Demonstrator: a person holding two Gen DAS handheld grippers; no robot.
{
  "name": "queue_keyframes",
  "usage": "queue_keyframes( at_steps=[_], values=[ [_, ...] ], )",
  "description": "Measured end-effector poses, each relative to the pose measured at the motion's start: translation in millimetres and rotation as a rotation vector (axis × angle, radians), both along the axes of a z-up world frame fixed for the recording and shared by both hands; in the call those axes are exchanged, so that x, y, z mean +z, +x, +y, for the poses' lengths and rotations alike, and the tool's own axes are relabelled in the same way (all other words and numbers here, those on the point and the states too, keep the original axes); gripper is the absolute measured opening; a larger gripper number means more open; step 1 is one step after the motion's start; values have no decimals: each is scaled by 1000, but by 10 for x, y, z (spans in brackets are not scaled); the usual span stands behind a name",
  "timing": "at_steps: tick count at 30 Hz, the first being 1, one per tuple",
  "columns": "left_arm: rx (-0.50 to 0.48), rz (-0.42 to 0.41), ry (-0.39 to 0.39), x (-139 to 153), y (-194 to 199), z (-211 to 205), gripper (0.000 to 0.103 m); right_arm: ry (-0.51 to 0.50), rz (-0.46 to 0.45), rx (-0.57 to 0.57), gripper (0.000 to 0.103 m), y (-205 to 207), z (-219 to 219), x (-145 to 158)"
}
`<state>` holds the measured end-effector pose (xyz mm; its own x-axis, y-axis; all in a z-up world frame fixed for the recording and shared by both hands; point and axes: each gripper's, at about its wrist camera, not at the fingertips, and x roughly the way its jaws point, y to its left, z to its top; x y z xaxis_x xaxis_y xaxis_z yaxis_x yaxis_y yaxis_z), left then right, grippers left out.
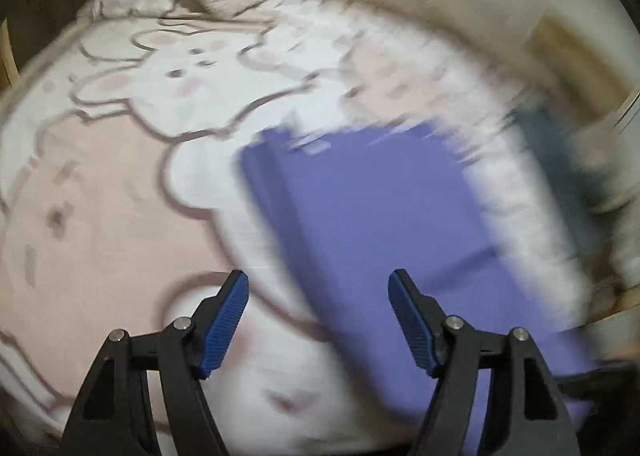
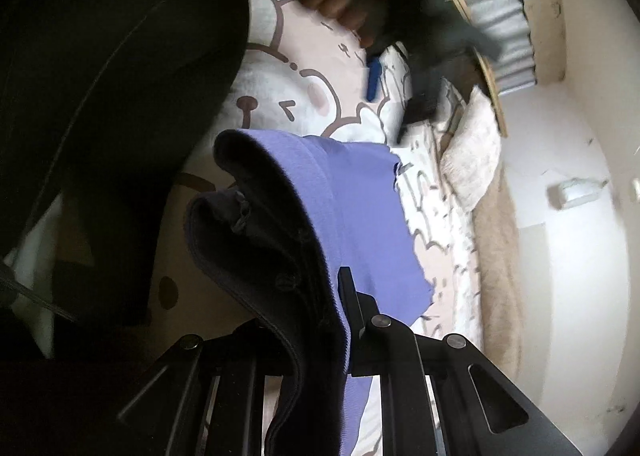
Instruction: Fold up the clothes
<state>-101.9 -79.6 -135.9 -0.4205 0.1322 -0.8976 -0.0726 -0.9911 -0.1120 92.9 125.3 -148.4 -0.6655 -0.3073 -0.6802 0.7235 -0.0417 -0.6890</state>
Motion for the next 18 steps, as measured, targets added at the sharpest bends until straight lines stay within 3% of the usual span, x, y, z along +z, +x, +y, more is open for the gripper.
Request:
queue_keyframes(
  at_steps=[5,14,16,17,18],
  values=[
    [-40,-111,70,-320,-8,-111,66,-4,-238,-42,15,-535,-115,375],
    [-44,-129,120,-284,-22,-178,69,91,-402,-124,16,-2008,-563,842],
    [-40,-136,136,-295,-49,-187,69,125,-437,-163,26,-2329,-709,721],
    [-41,-135,142,-295,-50,-193,69,134,-446,-188,43,-2485,-770,671],
    [-41,-135,146,-298,-50,-198,69,100,-411,-237,53,-2616,-772,674]
  ],
)
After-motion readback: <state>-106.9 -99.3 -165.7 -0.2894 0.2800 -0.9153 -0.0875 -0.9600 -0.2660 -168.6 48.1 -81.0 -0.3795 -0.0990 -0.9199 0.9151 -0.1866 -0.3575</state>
